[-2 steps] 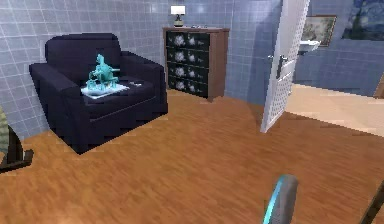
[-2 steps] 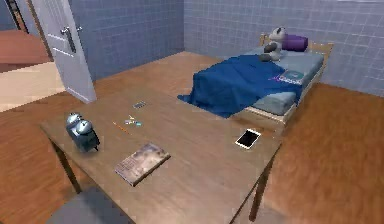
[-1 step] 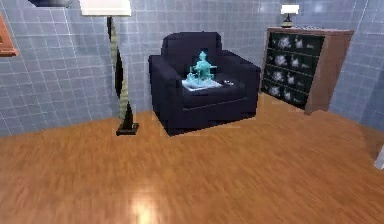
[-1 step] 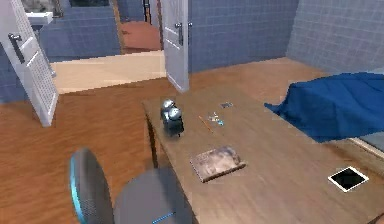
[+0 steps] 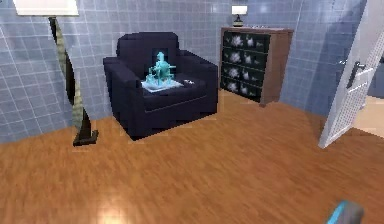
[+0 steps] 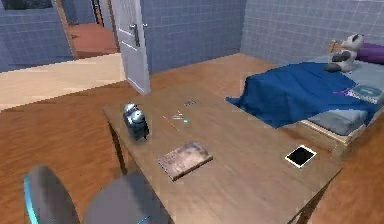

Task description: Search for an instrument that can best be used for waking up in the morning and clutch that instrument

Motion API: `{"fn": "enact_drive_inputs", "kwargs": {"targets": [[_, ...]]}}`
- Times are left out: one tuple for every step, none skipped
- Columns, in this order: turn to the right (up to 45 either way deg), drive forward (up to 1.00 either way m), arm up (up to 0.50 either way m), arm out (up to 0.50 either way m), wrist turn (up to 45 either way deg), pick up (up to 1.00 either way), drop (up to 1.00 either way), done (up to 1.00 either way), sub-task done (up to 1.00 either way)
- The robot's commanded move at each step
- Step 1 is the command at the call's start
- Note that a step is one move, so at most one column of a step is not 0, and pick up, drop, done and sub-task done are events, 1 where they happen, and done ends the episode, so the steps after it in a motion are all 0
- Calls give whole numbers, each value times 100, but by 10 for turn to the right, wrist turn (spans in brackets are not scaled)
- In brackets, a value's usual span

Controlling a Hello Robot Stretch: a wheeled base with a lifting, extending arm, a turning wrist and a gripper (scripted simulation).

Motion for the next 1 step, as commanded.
{"fn": "enact_drive_inputs", "kwargs": {"targets": [[0, 25, 0, 0, 0, 0, 0, 0, 0]]}}
